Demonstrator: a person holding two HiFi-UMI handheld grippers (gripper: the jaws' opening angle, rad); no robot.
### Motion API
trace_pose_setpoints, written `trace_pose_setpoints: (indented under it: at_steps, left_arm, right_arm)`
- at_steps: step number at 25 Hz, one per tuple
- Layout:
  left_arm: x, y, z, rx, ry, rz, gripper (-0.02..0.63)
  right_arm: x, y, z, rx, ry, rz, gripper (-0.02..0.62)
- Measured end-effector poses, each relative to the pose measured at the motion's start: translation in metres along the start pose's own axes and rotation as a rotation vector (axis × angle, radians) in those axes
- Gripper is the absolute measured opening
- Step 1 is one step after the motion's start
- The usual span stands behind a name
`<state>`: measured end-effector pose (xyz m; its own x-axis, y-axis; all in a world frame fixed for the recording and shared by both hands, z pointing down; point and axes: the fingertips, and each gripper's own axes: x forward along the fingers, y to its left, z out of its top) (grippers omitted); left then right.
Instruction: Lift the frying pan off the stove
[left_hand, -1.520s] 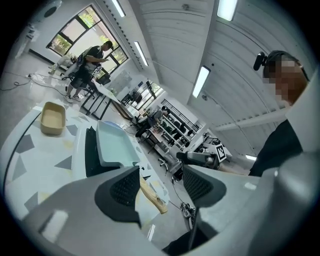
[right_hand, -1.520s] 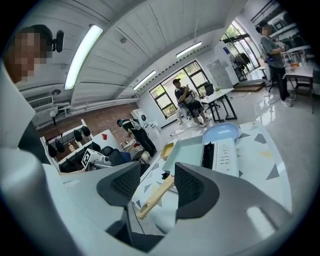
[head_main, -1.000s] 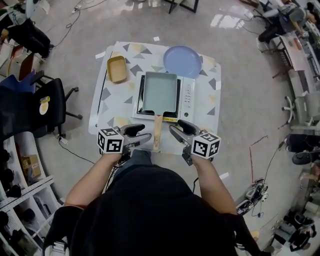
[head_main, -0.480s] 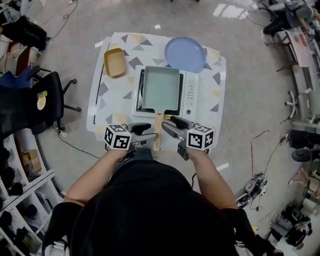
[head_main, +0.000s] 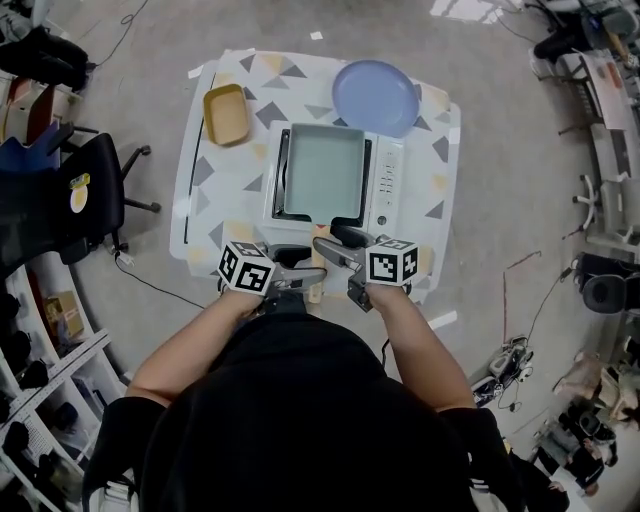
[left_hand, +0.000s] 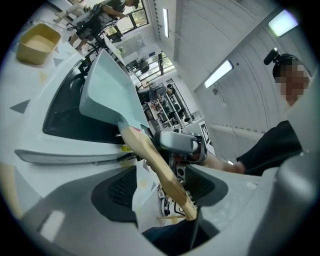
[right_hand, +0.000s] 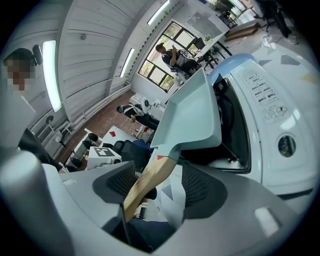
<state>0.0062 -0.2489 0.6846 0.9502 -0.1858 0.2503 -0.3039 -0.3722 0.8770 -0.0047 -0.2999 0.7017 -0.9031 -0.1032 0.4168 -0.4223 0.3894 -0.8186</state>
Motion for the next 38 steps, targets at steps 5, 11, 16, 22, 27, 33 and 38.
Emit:
trace_pose_setpoints:
  at_steps: [5,11,16,22,27,33,38]
  left_arm:
    - [0.009,-0.003,-0.004,-0.01,0.029,-0.038,0.407]
    - [0.017,-0.009,-0.008,-0.02,0.058,-0.093,0.407]
    - [0.021,-0.014,-0.013,-0.022,0.089,-0.145,0.407]
    - [0.026,-0.019,-0.018,-0.036,0.114,-0.19,0.388]
    - [0.029,-0.024,-0.023,-0.038,0.145,-0.223,0.38]
    - [0.029,-0.022,-0.022,-0.043,0.136,-0.222,0.36]
    - [0.029,-0.024,-0.02,-0.052,0.125,-0.231,0.303]
  right_arm:
    - [0.013,-0.001,0.001,0.049,0.003,0.059,0.319]
    - [0.024,0.0,0.003,0.084,0.01,0.107,0.318]
    - [0.031,0.0,0.005,0.112,0.009,0.135,0.318]
    - [0.035,0.005,0.008,0.14,-0.002,0.189,0.314]
    - [0.039,0.009,0.012,0.155,-0.013,0.216,0.301]
    - [0.041,0.008,0.013,0.17,-0.019,0.233,0.271]
    - [0.04,0.003,0.014,0.214,-0.036,0.247,0.25]
